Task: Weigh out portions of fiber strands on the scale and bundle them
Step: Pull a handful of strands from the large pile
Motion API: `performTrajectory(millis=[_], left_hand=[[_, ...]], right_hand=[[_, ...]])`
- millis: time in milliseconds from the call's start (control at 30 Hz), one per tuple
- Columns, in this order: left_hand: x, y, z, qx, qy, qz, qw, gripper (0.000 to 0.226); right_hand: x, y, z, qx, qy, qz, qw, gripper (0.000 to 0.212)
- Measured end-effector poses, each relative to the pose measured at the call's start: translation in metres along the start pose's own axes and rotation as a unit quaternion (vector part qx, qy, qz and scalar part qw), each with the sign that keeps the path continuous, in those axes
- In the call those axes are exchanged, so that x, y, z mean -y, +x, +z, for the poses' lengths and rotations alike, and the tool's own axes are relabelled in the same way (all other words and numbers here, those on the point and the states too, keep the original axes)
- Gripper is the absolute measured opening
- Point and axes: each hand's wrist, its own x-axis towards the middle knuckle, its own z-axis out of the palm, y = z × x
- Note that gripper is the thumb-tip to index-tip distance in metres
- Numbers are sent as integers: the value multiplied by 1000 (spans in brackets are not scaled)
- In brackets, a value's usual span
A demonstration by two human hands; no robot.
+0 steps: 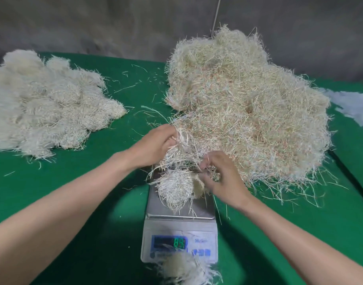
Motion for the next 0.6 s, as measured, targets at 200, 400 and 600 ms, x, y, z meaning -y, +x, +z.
performTrajectory(millis=[200,400,600], left_hand=[[14,-7,9,21,-33,6,999,9],[16,-6,13,-12,-53,5,998,7],[9,-4,14,-10,-57,-2,998,8]], right_hand=[[2,-42,20,194,-43,-112,974,16],[-11,-86,52,469,-207,-109,851,57],[-5,-97,76,486,-251,-190,815,44]])
